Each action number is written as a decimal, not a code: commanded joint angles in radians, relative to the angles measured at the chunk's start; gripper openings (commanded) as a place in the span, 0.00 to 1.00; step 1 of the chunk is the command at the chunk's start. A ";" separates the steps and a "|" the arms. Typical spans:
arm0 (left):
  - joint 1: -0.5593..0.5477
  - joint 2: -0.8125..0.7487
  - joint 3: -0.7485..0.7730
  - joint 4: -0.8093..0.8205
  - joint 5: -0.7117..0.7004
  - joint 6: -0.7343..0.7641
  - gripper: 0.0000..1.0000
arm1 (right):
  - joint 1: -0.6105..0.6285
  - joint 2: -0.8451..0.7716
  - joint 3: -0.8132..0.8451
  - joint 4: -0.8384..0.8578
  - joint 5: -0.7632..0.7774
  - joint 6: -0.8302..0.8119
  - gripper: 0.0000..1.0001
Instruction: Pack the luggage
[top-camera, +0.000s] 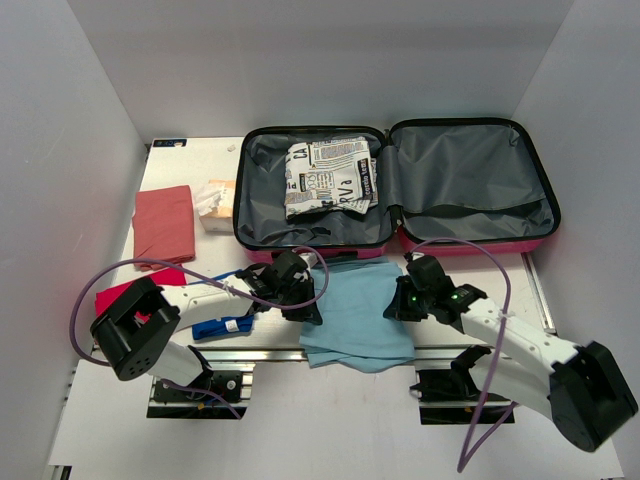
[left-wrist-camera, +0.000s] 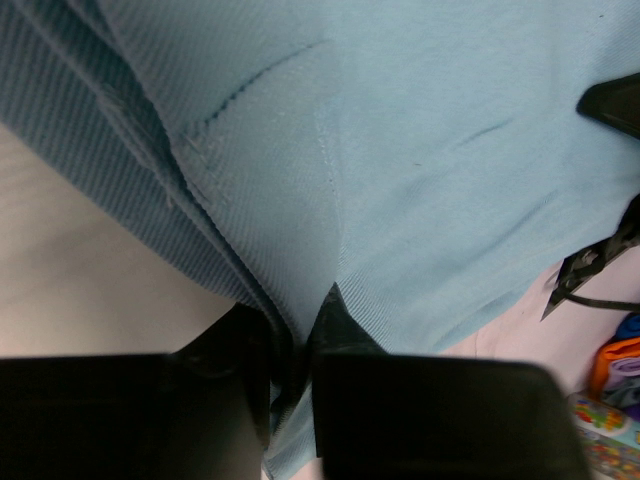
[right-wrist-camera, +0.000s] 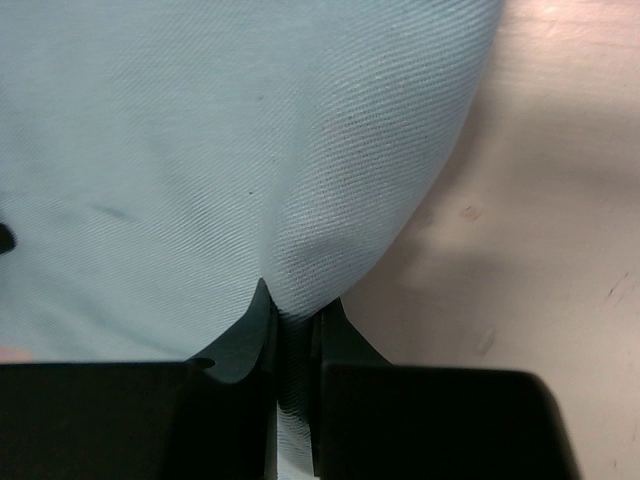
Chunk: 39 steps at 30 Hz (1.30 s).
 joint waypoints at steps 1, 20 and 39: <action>-0.055 -0.095 0.088 -0.139 -0.053 0.028 0.00 | 0.020 -0.103 0.074 -0.087 -0.134 -0.027 0.00; -0.127 -0.087 0.918 -0.461 -0.496 0.302 0.00 | 0.049 0.145 0.955 -0.197 0.084 -0.173 0.00; 0.242 0.443 1.425 -0.465 -0.545 0.477 0.00 | -0.129 0.719 1.434 -0.085 0.147 -0.240 0.00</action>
